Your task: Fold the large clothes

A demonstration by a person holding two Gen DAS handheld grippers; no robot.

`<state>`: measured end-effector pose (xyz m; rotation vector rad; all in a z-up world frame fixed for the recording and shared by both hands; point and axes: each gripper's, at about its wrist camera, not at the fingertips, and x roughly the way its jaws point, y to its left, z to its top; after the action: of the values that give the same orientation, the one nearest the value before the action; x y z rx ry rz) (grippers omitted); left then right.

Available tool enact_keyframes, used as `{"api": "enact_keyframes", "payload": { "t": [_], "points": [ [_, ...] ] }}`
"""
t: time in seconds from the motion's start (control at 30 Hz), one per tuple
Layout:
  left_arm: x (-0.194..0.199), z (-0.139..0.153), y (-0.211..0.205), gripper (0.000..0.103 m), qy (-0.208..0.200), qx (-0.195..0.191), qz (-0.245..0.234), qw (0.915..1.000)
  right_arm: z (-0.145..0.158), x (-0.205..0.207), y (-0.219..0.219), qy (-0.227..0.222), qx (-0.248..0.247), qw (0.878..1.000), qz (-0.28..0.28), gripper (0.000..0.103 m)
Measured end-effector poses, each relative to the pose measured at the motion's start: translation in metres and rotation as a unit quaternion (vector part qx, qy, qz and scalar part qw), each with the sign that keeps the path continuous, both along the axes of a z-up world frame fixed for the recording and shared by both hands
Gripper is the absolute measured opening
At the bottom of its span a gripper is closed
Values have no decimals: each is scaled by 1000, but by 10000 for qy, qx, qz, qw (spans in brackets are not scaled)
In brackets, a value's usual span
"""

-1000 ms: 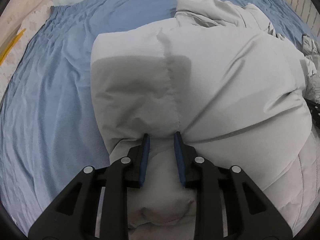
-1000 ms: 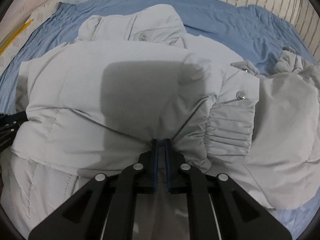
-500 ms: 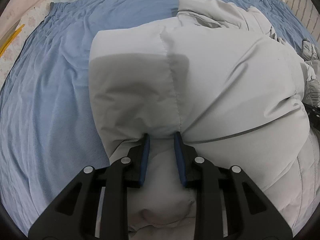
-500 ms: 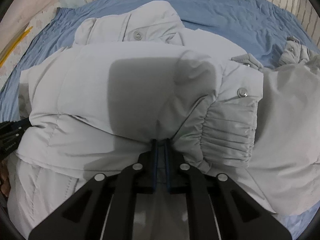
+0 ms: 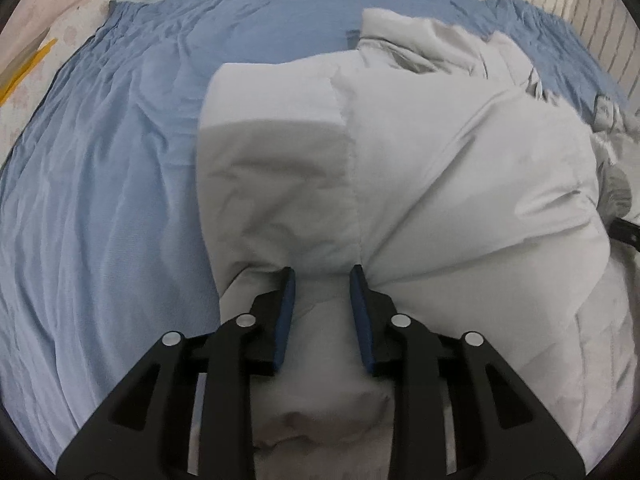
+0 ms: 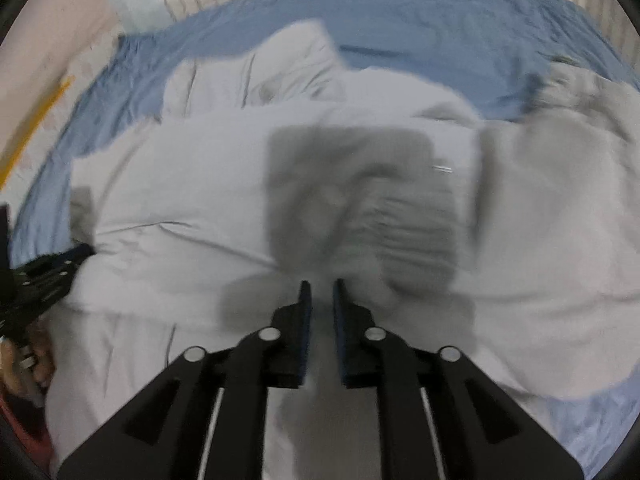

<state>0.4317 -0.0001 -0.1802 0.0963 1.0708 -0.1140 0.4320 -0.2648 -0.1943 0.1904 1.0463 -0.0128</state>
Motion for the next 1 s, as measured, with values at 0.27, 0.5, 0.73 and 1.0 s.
{"api": "enact_keyframes", "payload": {
  "t": [0.27, 0.5, 0.73, 1.0],
  "points": [
    [-11, 34, -19, 89, -555, 262, 88, 9981, 39, -56, -126, -376, -1017, 9836, -1439, 54],
    [-13, 44, -34, 91, -571, 341, -84, 9977, 12, -55, -216, -119, -308, 9750, -2198, 61],
    [-15, 30, -26, 92, -444, 270, -42, 9986, -1, -34, -223, -339, 753, 9761, -2011, 44],
    [-16, 29, -27, 92, -466, 334, -67, 9983, 26, -20, -173, -593, 642, 9874, -1317, 14]
  ]
}}
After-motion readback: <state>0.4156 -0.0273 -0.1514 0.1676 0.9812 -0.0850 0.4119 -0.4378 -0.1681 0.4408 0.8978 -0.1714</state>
